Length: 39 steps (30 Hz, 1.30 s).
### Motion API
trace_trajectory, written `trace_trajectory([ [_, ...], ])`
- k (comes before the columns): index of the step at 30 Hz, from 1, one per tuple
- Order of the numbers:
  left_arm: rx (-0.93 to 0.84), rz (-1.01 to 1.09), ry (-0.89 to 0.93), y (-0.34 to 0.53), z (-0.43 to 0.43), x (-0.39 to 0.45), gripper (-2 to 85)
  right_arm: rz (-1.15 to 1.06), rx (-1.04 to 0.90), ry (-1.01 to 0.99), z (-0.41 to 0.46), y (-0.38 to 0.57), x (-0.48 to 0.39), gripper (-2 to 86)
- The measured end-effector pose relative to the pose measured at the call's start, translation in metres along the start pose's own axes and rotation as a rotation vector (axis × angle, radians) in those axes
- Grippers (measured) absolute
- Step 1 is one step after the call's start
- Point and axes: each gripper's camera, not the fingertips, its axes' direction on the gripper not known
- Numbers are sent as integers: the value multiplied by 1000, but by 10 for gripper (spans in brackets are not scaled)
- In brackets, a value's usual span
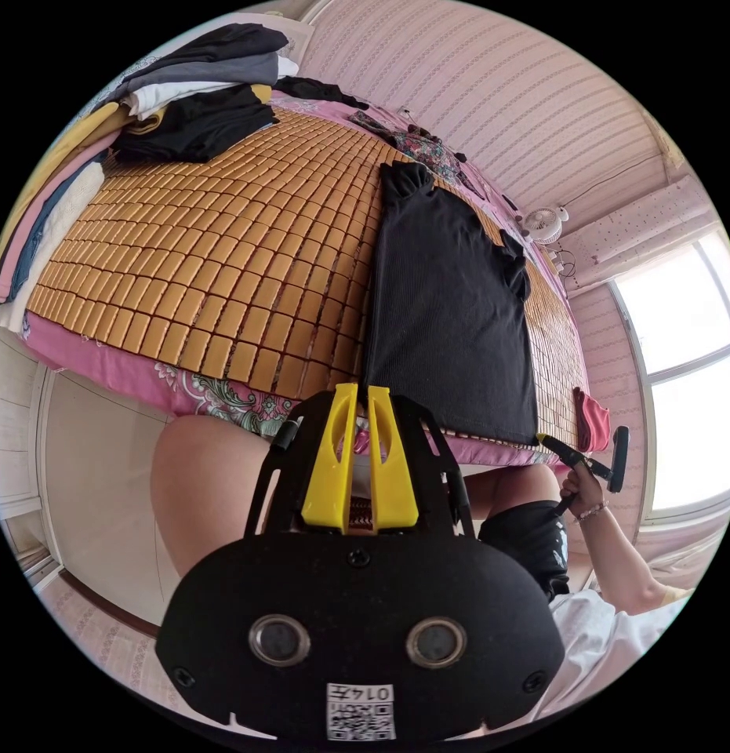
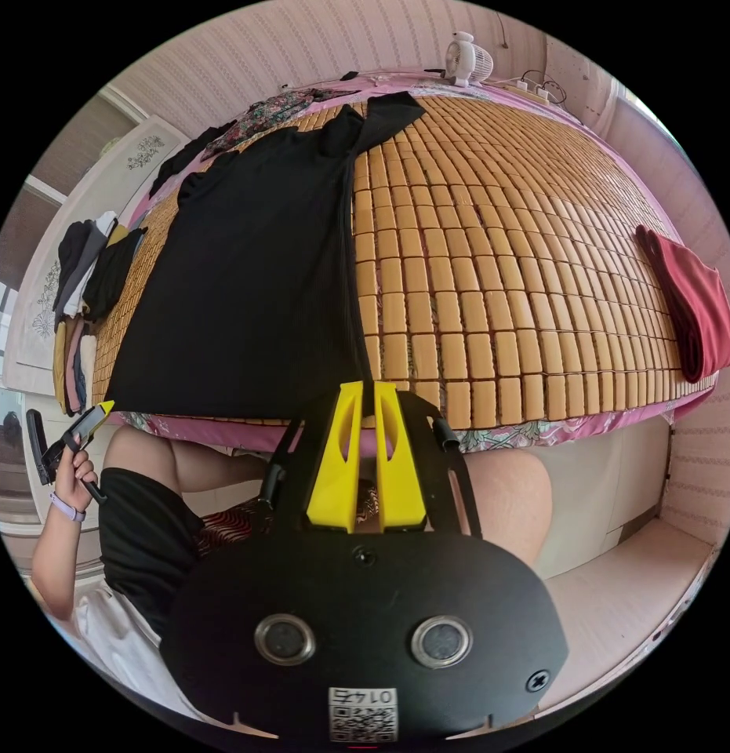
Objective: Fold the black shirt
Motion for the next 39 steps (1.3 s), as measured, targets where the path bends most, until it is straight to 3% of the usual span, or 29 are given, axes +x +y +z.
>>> trace_trajectory([
  [6,-8,1,32,18,-10,-15,3,-71,-29,-31,-12,28,-4,10],
  [14,22,-90,53,56,-26,-38,1,9,112,-102,-39,75,0,14],
  [19,140,-124,91,102,-48,-46,-5,-46,280,36,-63,121,-26,27],
  [23,282,-6,34,142,-73,-28,-2,-99,453,207,-82,168,-55,38],
  [26,290,142,-5,161,-77,-4,-1,-97,518,275,-93,190,-64,48],
  [31,321,343,-74,189,-75,31,21,-118,611,184,-117,203,-46,62],
  [39,232,481,-43,189,-33,60,64,-219,579,-61,-114,120,4,71],
])
